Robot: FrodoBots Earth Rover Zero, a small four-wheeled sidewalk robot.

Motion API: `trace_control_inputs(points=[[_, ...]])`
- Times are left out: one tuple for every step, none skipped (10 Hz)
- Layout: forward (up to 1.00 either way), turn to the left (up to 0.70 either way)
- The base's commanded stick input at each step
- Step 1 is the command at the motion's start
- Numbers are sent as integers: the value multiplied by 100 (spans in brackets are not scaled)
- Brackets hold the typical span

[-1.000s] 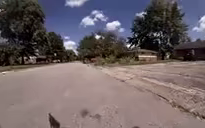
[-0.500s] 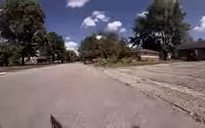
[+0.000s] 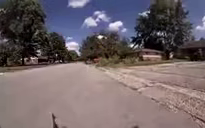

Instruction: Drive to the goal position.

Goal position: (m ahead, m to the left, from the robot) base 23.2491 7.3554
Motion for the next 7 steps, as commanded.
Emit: trace_control_inputs(points=[[85, 0], [85, 0], [85, 0], [85, 0], [85, 0], [85, 0], [85, 0]])
